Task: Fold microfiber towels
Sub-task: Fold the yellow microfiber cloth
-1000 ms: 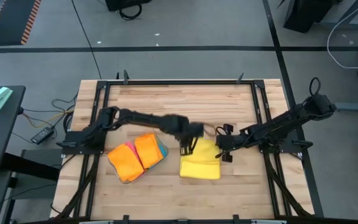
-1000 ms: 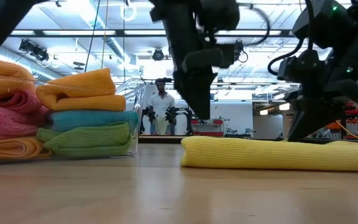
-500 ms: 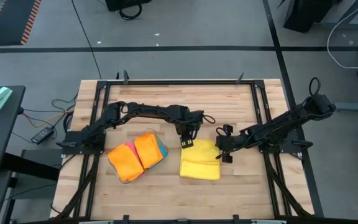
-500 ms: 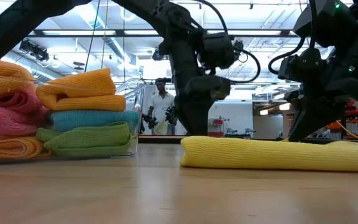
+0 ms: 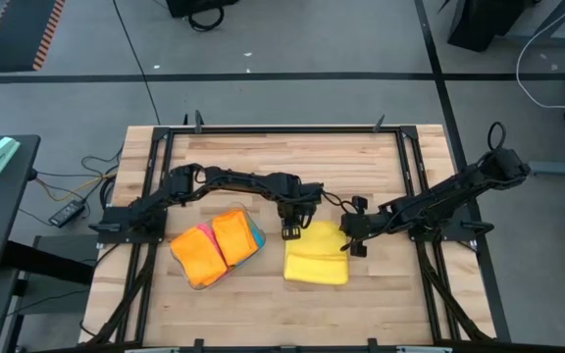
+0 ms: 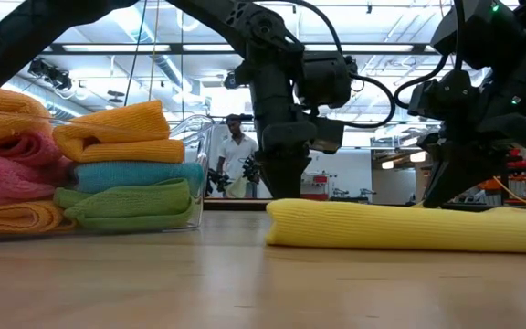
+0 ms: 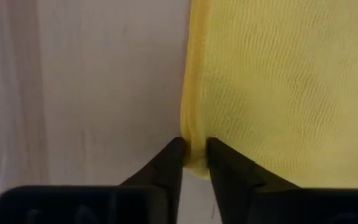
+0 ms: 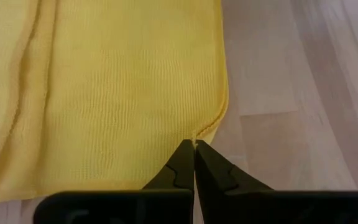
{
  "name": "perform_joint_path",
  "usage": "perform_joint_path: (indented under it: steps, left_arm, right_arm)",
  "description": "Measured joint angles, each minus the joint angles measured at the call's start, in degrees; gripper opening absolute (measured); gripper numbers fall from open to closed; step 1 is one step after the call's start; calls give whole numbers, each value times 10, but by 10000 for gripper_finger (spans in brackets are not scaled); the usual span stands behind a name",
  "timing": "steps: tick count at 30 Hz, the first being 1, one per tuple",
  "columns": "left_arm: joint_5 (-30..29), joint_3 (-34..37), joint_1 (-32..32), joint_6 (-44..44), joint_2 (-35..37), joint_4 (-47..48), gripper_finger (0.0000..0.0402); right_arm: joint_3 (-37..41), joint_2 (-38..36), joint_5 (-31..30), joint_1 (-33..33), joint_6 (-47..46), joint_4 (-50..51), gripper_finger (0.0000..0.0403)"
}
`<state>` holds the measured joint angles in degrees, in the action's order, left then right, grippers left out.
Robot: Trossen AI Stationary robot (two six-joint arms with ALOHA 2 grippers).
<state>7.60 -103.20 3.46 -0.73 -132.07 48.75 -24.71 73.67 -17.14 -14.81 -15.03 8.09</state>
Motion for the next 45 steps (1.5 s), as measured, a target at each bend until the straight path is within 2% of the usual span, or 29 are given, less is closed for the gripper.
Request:
perform_joint_path:
  steps: [4,6,11,18,23,29,35,40,45]
  left_arm:
    - [2,0,-1,0,2,0,25]
    - [5,2,-2,0,5,1,12]
    - [5,1,-3,1,31,7,23]
    - [2,0,-16,-3,69,14,9]
    - [-2,-1,-29,-41,101,20,32]
    - [-54,-1,-30,-51,129,31,21]
    - [-108,-1,-28,-49,141,37,9]
    - [-115,-1,-43,-45,140,39,32]
    - [-114,-1,-70,-44,140,21,24]
  right_arm:
    - [0,0,0,0,0,0,9]
    - [0,0,-2,0,0,-1,9]
    - [-2,-1,-10,0,10,3,8]
    - [-47,-4,-10,-7,15,58,8]
    - [-88,-4,-15,-25,33,121,8]
    - [-145,-16,-103,-26,48,229,8]
    - [-167,-27,-164,-15,72,252,8]
    - [-167,-28,-155,-22,68,258,8]
    - [-167,-28,-139,-48,62,258,8]
